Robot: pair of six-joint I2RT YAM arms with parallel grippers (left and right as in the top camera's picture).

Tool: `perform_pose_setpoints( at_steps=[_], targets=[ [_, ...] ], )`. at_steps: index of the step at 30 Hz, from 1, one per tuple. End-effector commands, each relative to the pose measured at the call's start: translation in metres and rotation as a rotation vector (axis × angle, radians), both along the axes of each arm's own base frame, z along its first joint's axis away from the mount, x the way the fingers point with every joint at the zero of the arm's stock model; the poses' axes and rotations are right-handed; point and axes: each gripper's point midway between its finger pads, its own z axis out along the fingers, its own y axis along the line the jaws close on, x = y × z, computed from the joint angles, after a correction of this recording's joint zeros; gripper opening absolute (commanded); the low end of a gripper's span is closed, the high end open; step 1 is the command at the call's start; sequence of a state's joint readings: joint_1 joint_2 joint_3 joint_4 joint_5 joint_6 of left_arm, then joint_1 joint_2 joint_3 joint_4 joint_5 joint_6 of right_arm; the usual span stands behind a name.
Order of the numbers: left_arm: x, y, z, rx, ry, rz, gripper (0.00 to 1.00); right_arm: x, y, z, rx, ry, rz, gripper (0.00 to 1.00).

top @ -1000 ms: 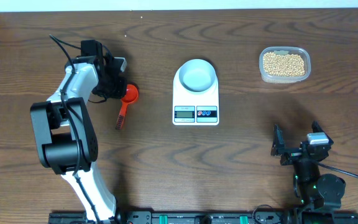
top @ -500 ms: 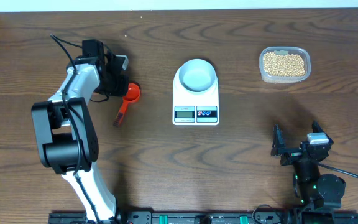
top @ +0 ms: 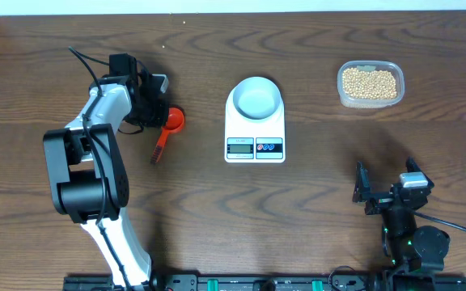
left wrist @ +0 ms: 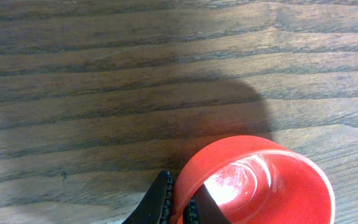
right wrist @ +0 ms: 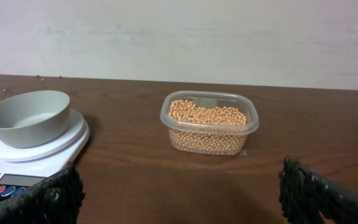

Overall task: Scoop item into bowl and weigh 50g on scale
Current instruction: 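Reach the left gripper down to the red scoop and grasp its cup, then lift the red scoop with the left gripper toward the scale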

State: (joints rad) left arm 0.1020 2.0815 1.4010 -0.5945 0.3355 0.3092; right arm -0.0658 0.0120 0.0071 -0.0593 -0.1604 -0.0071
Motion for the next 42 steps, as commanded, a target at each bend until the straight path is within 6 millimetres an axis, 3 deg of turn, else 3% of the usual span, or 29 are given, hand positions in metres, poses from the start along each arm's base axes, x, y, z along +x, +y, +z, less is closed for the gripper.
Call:
perform_pose_setpoints(
  at_steps=[1,6,12,17,22,25,29,33,38,42],
  targets=[
    [-0.002,-0.001,-0.009,-0.021,0.032,0.064,0.07,0.0,0.002,0.0,0.014,0.001,0.006,0.99],
    [0.013,0.0,0.02,-0.063,-0.004,0.234,0.07,0.0,0.002,0.0,0.013,0.001,0.006,0.99],
    [0.029,0.002,0.093,-0.182,-0.103,0.53,0.07,0.0,0.002,0.0,0.013,0.001,0.006,0.99],
    [0.027,0.002,0.158,-0.353,-0.15,0.824,0.07,0.0,0.002,0.0,0.013,0.001,0.006,0.99],
    [0.017,-0.004,0.196,-0.542,-0.101,1.113,0.07,0.0,0.002,0.0,0.013,0.001,0.006,0.99],
    [0.012,-0.018,0.206,-0.618,-0.051,1.199,0.07,0.0,0.002,0.0,0.013,0.001,0.006,0.99],
    [0.01,-0.046,0.207,-0.647,-0.005,1.186,0.07,0.0,0.002,0.0,0.011,0.001,0.005,0.99],
    [0.006,-0.073,0.207,-0.653,0.024,1.145,0.07,0.001,-0.002,0.013,-0.032,-0.059,-0.015,0.99],
    [0.002,-0.096,0.207,-0.669,0.061,1.136,0.07,0.0,-0.002,0.008,-0.028,-0.039,-0.013,0.99],
    [0.0,-0.115,0.21,-0.686,0.068,1.107,0.07,-0.002,0.014,0.017,0.046,-0.067,0.08,0.99]
  ],
)
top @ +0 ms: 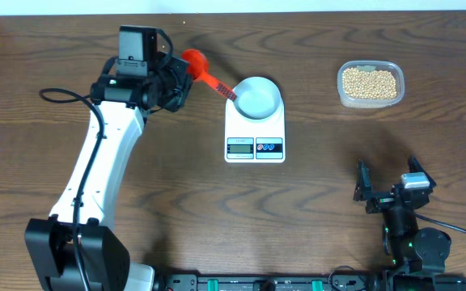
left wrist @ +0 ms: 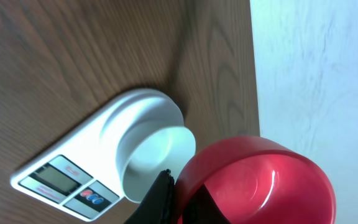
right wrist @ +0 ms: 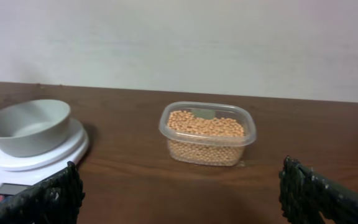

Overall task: Scoop item into bowl and weigh 50g on scale
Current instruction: 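Lift the red scoop with the left gripper toward the scale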

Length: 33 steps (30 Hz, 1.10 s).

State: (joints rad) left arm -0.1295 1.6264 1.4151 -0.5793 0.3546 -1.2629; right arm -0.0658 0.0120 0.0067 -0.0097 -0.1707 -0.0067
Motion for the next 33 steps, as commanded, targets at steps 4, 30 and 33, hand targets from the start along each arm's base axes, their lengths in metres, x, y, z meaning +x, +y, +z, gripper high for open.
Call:
perform_pose_setpoints(
  at_steps=[4,30,33],
  targets=[
    [0.001,-0.024,0.014,-0.011,-0.05,-0.056,0.07,-0.013,0.044,0.034,0.116,-0.112,0.268,0.99],
    [0.009,-0.045,0.031,-0.016,-0.165,-0.154,0.07,0.043,0.123,0.129,0.36,0.359,0.894,0.99],
    [0.011,-0.04,0.03,0.008,-0.166,-0.132,0.07,0.063,0.126,0.115,0.438,0.47,0.929,0.99]
  ],
)
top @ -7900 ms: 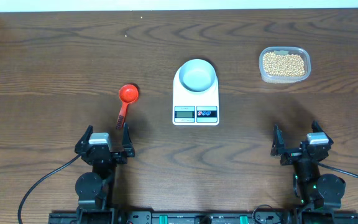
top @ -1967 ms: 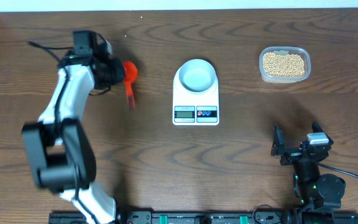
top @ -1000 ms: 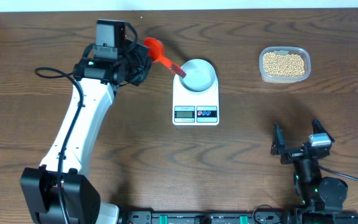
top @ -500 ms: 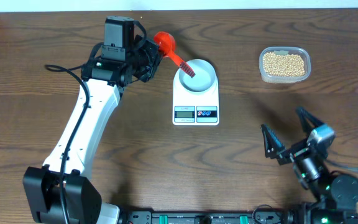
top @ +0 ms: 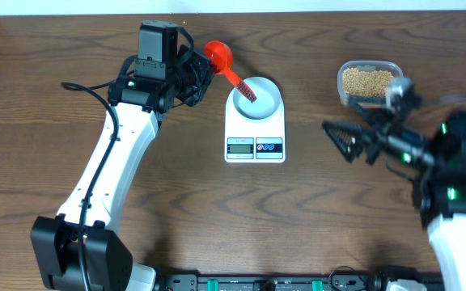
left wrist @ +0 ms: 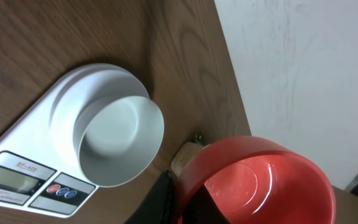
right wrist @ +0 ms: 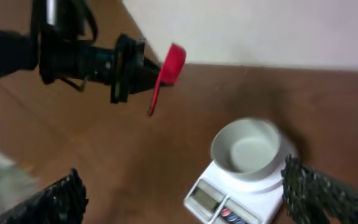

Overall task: Scoop item into bowl and weigh 50g on scale
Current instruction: 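Lift the red scoop with the left gripper toward the scale, then move the right gripper to the scoop handle and grasp it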

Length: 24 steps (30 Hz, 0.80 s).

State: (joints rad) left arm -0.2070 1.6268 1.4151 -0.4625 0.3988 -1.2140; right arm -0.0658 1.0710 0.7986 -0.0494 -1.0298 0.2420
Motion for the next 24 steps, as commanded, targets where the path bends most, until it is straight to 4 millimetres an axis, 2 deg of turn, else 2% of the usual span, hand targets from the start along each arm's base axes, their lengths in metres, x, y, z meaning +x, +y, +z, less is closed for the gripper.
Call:
perform_pose_setpoints(
  at_steps=[1,6,9,12,15,19,24],
  targets=[
    [0.005,0.006,0.009,0.036,-0.039,0.021,0.07,0.004,0.014,-0.002,0.077,0.099,0.143,0.99],
    [0.007,0.01,0.007,0.053,-0.039,0.04,0.07,0.025,0.015,-0.037,0.137,0.259,0.166,0.99],
    [0.006,0.008,0.005,0.055,-0.034,0.037,0.07,0.037,0.015,-0.047,0.147,0.27,0.168,0.99],
    [0.003,0.005,0.003,0.06,-0.026,0.034,0.07,0.044,0.02,-0.051,0.191,0.334,0.167,0.88],
    [0.002,-0.002,-0.002,0.048,-0.004,0.044,0.07,0.048,0.034,-0.051,0.186,0.346,0.155,0.83],
    [-0.001,-0.013,-0.009,0.025,0.039,0.085,0.07,0.054,0.063,-0.046,0.22,0.402,0.105,0.82],
    [-0.005,-0.025,-0.009,-0.038,0.089,0.134,0.07,0.057,0.097,-0.036,0.237,0.373,0.065,0.77]
  ],
)
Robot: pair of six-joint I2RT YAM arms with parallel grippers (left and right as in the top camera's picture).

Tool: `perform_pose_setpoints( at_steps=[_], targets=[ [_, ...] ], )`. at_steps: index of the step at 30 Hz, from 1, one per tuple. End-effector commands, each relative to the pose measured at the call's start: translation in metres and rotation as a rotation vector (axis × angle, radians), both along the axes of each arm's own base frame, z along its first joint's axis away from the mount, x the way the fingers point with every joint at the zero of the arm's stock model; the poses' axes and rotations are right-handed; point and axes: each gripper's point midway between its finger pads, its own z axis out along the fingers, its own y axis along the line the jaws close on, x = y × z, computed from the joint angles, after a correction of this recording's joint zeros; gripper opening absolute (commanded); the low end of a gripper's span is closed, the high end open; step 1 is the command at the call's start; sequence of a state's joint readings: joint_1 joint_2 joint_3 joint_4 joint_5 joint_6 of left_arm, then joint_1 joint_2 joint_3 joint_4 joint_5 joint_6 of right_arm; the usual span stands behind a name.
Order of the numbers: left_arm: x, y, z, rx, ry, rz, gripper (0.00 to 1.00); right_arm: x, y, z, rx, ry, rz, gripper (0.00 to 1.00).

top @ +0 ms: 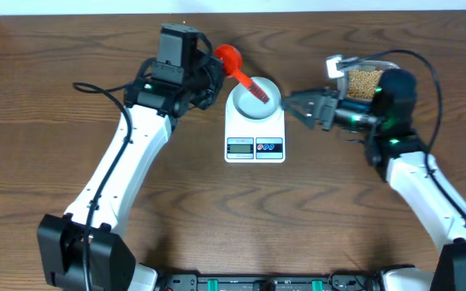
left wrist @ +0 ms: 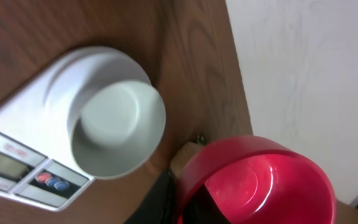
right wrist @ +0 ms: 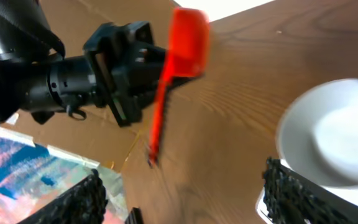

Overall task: Scoop item into bowl and weigh 50g on scale
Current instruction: 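Move the right gripper to the scoop handle and grasp it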

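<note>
My left gripper (top: 214, 66) is shut on the cup wall of the red scoop (top: 228, 56). The scoop is held in the air, its handle slanting down over the white bowl (top: 259, 99) on the white scale (top: 255, 133). In the left wrist view the scoop cup (left wrist: 257, 180) is empty, with the bowl (left wrist: 118, 127) below it. My right gripper (top: 295, 107) is open just right of the bowl, pointing left at it. The right wrist view shows the scoop (right wrist: 185, 43) and the bowl's rim (right wrist: 328, 134). The bean container (top: 366, 80) lies partly hidden behind the right arm.
The left arm (top: 128, 162) stretches from the front left across the table. The right arm (top: 419, 178) reaches in from the front right. The table's far edge (top: 298, 10) runs just behind the scoop, and the scale's display (top: 239, 146) faces the front.
My right gripper has moved from the right middle of the table up to the bowl's right side, still open. The left gripper and scoop shifted slightly right.
At first the left gripper was shut on the scoop's cup on the table at the left, and the right arm sat folded at the front right. Then the scoop was held in the air left of the bowl. The right arm then reached out, and now its gripper is beside the bowl.
</note>
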State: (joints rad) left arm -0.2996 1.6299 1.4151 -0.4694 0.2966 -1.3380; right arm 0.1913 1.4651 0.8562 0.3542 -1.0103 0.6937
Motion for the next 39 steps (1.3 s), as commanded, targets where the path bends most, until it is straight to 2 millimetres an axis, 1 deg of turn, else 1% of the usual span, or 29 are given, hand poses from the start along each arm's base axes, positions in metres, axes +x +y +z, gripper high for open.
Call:
perform_pose_setpoints(
  at_steps=[1,3,6,12,14,17,18,21,24,30,33,39],
  targets=[
    [0.002,-0.001,-0.003,-0.041,0.045,0.077,0.07,0.015,0.01,0.005,0.015,0.069,-0.127,0.75],
    [0.001,-0.004,-0.003,-0.052,0.053,0.083,0.07,0.018,0.015,0.004,0.012,0.082,-0.162,0.72],
    [-0.001,-0.008,-0.003,-0.052,0.054,0.074,0.07,0.018,0.02,0.005,0.017,0.082,-0.176,0.65],
    [-0.006,-0.019,-0.003,-0.052,0.055,0.047,0.07,0.02,0.022,0.009,0.021,0.063,-0.189,0.54],
    [-0.009,-0.024,-0.004,-0.049,0.06,0.034,0.07,0.02,0.024,0.012,0.028,0.046,-0.183,0.51],
    [-0.015,-0.031,-0.006,-0.043,0.07,0.016,0.07,0.018,0.026,0.013,0.028,0.045,-0.178,0.43],
    [-0.016,-0.033,-0.007,-0.042,0.074,0.012,0.07,0.018,0.026,0.012,0.028,0.045,-0.178,0.39],
    [-0.018,-0.033,-0.008,-0.039,0.08,0.01,0.07,0.018,0.026,0.012,0.028,0.045,-0.177,0.32],
    [-0.018,-0.033,-0.008,-0.04,0.08,0.01,0.07,0.018,0.026,0.012,0.028,0.046,-0.177,0.27],
    [-0.017,-0.033,-0.008,-0.04,0.079,0.01,0.07,0.018,0.027,0.012,0.028,0.046,-0.176,0.24],
    [-0.017,-0.033,-0.008,-0.04,0.079,0.01,0.07,0.016,0.03,0.012,0.028,0.046,-0.169,0.26],
    [-0.017,-0.033,-0.008,-0.04,0.079,0.01,0.07,0.014,0.034,0.012,0.026,0.045,-0.168,0.27]
  ],
)
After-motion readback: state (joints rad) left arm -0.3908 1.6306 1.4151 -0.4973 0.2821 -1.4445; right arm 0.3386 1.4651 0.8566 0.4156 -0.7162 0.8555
